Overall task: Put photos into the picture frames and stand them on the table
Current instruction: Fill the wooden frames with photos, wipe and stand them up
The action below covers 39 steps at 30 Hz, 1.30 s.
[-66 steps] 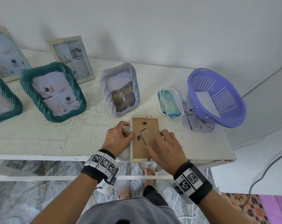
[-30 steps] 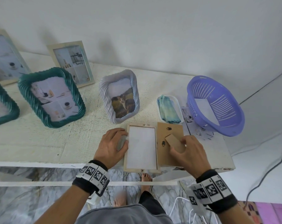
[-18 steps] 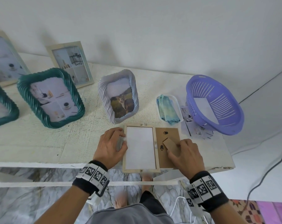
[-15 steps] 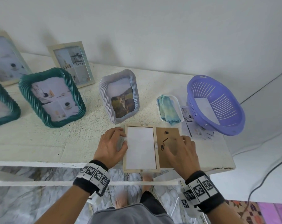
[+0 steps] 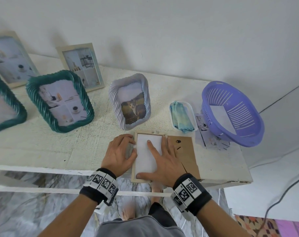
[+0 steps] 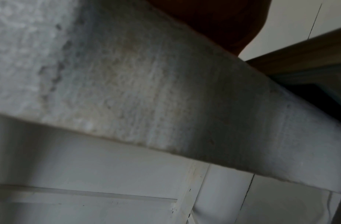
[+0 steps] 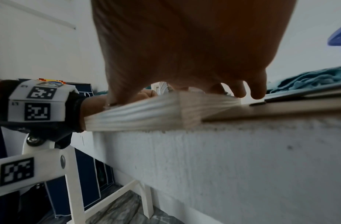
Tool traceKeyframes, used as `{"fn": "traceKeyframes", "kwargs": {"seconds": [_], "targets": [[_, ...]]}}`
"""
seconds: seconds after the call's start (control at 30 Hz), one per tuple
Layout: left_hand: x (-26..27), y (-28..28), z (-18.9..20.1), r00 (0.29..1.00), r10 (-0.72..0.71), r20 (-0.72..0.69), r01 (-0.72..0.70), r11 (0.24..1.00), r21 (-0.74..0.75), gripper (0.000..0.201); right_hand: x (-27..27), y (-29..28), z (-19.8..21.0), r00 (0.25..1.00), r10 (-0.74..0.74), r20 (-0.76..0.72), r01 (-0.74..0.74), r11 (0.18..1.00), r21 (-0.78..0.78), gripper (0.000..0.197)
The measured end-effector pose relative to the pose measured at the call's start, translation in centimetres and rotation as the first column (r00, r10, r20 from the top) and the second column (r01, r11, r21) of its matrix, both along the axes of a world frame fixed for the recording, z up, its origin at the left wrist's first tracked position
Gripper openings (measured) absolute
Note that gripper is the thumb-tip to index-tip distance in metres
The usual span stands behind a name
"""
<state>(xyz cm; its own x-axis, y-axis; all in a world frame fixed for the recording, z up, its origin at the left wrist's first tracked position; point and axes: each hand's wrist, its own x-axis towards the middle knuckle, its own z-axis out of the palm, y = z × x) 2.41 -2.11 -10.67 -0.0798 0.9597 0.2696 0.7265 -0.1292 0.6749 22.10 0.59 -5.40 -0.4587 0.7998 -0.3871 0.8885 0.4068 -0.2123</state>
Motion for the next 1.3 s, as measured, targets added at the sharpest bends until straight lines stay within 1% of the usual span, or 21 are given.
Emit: {"fn": "traceKeyframes", "kwargs": {"seconds": [0.23,0.4,0.5,0.6,0.7,0.8,0.87,0.93,1.03,1.07,1.1,1.13,1.17,1.2,1.23,1.27,1.3], "targets": [[0.0,-0.1,0.0,1.000,0.000,0.004,0.000,1.000,0.010,0.026,-0.7,0.2,0.8,0.999,-0.001,0.046,0.003,0.999,-0.032,0.128],[0.1,-0.2,0.1,1.000,0.010,-0.001,-0.010,1.000,0.005,0.027,-1.0,0.4,1.0,0.999,-0.027,0.033,0.028,0.998,-0.053,0.132],[0.1,-0.1,0.2,1.000,0.006,0.021,-0.006,1.000,0.004,0.026,-1.0,0.4,1.3,0.999,-0.045,0.022,0.046,0.997,-0.061,0.129],[0.0,-0.1,0.2,0.999,-0.011,0.047,0.011,1.000,0.018,0.025,-0.6,0.7,1.6,0.996,-0.080,-0.030,0.079,0.997,-0.024,0.117],[-0.1,-0.1,0.5,0.992,-0.023,0.127,0.019,0.999,0.027,0.031,-0.1,1.2,1.8,0.992,-0.081,-0.094,0.085,0.996,0.039,0.106],[-0.1,-0.3,1.8,0.970,-0.012,0.244,0.007,1.000,0.020,0.038,0.1,1.0,2.6,0.985,-0.092,-0.146,0.100,0.994,0.047,0.106],[0.3,-0.6,3.4,0.937,-0.030,0.349,0.041,0.999,-0.025,0.041,0.2,0.5,3.2,0.972,-0.117,-0.205,0.121,0.993,0.007,0.108],[1.1,-0.8,4.8,0.875,-0.039,0.483,0.101,0.990,-0.102,0.036,0.3,-0.1,3.5,0.948,-0.147,-0.281,0.136,0.989,-0.057,0.110],[2.2,-0.9,6.1,0.743,0.019,0.669,0.131,0.976,-0.173,0.029,0.8,-1.1,4.3,0.872,-0.223,-0.435,0.177,0.974,-0.144,0.111],[2.4,-1.0,6.4,0.702,0.046,0.710,0.122,0.975,-0.183,0.026,1.2,-1.2,4.4,0.841,-0.245,-0.483,0.195,0.969,-0.152,0.106],[2.6,-1.0,6.5,0.668,0.069,0.741,0.111,0.975,-0.191,0.025,1.5,-1.4,4.4,0.801,-0.268,-0.535,0.216,0.963,-0.159,0.097],[2.6,-1.1,6.6,0.649,0.089,0.756,0.095,0.976,-0.196,0.024,1.8,-1.4,4.6,0.736,-0.299,-0.608,0.242,0.954,-0.176,0.085],[2.6,-1.1,6.6,0.639,0.110,0.762,0.075,0.976,-0.203,0.024,2.1,-1.5,4.4,0.640,-0.333,-0.692,0.267,0.942,-0.205,0.074],[2.6,-1.1,6.6,0.643,0.132,0.754,0.049,0.976,-0.212,0.024,2.3,-1.6,4.2,0.528,-0.367,-0.766,0.294,0.925,-0.240,0.068],[2.7,-1.0,6.6,0.662,0.153,0.733,0.024,0.974,-0.224,0.024,2.4,-1.8,4.2,0.429,-0.395,-0.812,0.321,0.907,-0.272,0.066],[2.8,-1.0,6.6,0.699,0.173,0.694,-0.003,0.971,-0.239,0.025,2.4,-2.1,4.3,0.351,-0.419,-0.837,0.335,0.891,-0.306,0.066],[3.1,-0.9,6.6,0.741,0.193,0.643,-0.029,0.966,-0.257,0.026,2.3,-2.4,4.5,0.294,-0.441,-0.848,0.333,0.879,-0.342,0.069]]}}
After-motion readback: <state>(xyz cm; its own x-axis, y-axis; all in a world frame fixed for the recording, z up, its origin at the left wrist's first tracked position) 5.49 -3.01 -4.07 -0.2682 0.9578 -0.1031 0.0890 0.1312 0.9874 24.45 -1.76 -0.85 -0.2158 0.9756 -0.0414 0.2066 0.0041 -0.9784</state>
